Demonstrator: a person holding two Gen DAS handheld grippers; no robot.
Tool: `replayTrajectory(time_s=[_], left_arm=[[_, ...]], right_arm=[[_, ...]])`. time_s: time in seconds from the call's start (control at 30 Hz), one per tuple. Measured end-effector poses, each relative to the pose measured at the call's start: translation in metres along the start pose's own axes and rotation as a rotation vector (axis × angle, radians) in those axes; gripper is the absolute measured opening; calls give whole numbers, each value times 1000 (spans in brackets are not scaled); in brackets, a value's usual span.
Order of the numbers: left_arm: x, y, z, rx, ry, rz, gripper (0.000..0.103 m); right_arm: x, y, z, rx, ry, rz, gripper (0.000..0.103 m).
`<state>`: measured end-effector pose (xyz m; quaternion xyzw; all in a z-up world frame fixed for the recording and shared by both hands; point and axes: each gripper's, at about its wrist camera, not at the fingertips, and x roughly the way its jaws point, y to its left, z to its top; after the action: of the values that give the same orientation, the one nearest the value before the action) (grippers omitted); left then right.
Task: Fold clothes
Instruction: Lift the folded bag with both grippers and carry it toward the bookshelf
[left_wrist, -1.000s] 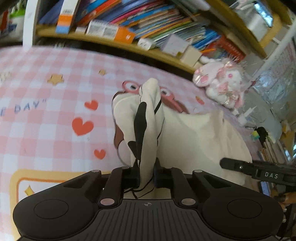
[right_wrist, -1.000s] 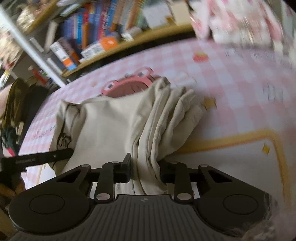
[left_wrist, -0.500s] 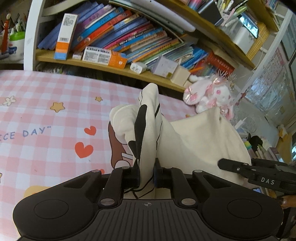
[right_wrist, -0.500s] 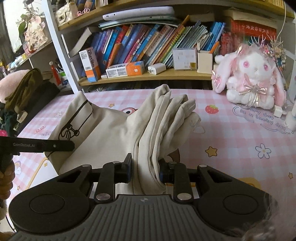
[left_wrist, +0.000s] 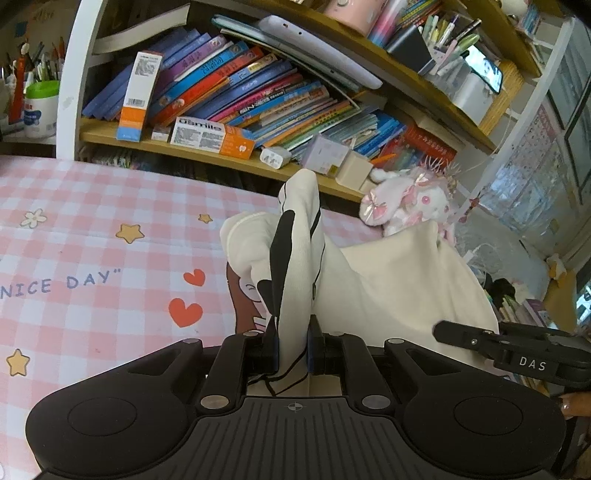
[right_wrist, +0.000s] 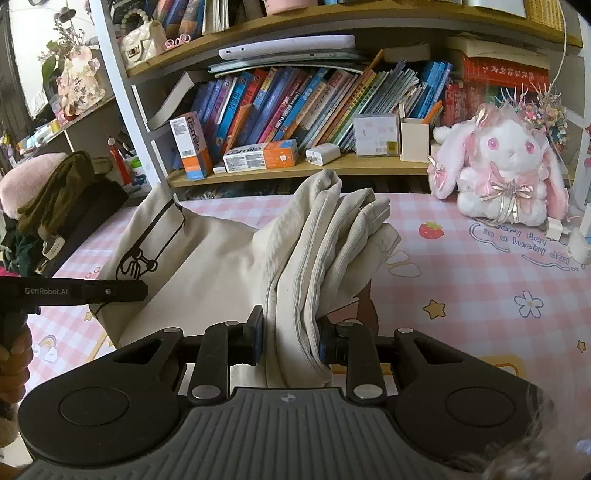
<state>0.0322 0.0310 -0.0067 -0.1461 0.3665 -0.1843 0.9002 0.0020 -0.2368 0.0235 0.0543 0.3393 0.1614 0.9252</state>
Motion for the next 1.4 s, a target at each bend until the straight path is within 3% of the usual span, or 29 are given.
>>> replayTrajectory(time_s=[0.87, 1.4], left_arm=[[-39, 33, 6, 26, -36, -42, 11], [-18, 64, 45, -21, -57, -16, 11]], right_arm=[[-13, 61, -2, -48, -42, -54, 24], [34, 65, 44, -100, -29, -21, 24]])
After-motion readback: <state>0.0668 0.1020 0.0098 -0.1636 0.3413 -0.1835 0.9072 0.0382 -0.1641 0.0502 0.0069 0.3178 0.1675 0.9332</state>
